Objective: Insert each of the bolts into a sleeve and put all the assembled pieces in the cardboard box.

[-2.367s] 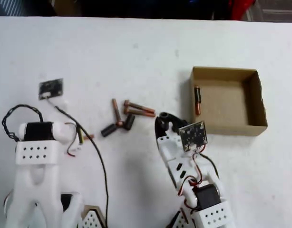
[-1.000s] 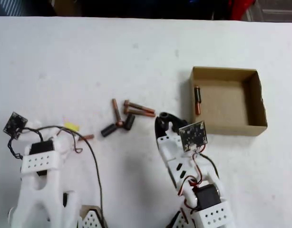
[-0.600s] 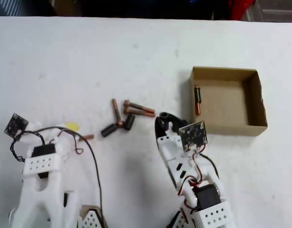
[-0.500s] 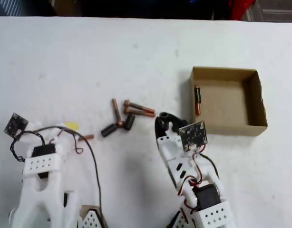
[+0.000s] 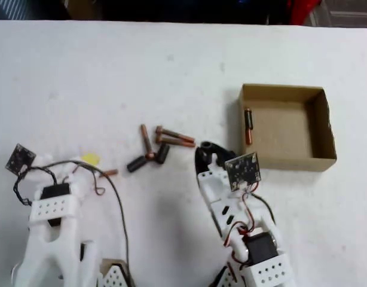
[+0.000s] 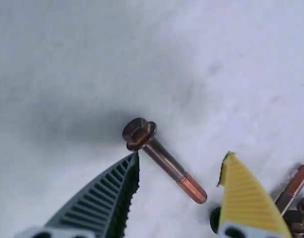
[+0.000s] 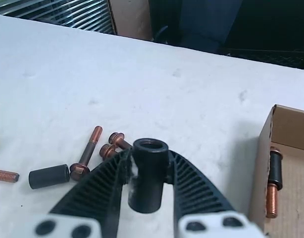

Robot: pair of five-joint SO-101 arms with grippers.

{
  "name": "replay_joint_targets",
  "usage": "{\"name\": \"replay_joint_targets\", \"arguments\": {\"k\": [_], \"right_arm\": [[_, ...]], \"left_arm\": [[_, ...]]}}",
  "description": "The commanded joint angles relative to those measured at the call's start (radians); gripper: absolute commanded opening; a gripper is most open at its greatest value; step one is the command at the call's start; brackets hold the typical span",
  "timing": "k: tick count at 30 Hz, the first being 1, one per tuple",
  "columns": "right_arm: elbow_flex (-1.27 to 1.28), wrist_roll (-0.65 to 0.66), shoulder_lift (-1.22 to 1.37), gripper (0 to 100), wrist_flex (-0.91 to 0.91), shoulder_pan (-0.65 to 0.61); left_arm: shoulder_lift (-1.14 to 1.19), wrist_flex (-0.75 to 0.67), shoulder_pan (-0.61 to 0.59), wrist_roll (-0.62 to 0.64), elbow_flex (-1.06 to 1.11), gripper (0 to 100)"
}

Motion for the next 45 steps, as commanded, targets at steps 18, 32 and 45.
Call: {"name": "replay_joint_targets", "arguments": {"k": [18, 32, 45], "right_arm": [[0.009, 0.018, -0.012, 1.8, 0.002, 0.013], [0.009, 0.018, -0.012, 1.9, 0.002, 0.013], [0.009, 0.018, -0.012, 1.9, 0.002, 0.013]], "left_arm": [[0.351, -0.049, 0.035, 0.035, -0.203, 28], [0.467, -0.014, -0.042, 0.1, -0.321, 11], [0.476, 0.04, -0.071, -0.123, -0.361, 7]]}}
